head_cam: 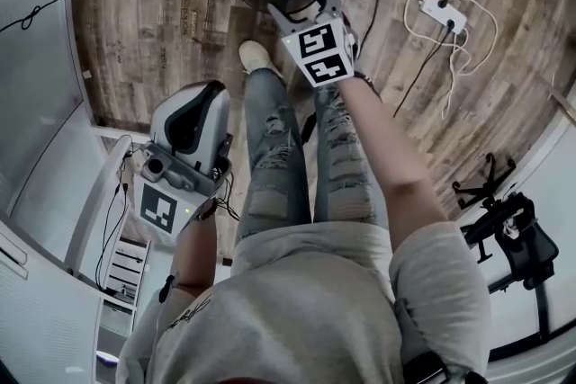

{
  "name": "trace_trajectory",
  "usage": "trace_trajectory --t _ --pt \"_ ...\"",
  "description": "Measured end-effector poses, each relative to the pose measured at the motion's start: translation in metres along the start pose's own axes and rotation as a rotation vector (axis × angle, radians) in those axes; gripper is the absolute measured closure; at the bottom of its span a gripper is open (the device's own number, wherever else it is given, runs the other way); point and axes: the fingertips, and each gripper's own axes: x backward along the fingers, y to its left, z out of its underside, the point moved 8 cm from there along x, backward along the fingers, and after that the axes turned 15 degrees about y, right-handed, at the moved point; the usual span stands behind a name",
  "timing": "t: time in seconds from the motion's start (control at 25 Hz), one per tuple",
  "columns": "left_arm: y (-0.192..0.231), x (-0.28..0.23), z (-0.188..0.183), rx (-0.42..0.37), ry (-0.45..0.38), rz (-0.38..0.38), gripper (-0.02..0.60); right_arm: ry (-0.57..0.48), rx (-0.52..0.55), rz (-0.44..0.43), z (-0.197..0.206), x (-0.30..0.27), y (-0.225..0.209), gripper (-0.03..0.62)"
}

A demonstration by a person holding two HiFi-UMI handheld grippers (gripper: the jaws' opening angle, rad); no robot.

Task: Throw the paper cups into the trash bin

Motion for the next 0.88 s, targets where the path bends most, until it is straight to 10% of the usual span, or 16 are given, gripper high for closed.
trace_trajectory --t 0.88 --pt "-0.041 0.009 -0.088 -0.119 -0.041 0.04 0.574 -0.207 0.021 0.029 -0.061 0.144 0.029 0.309"
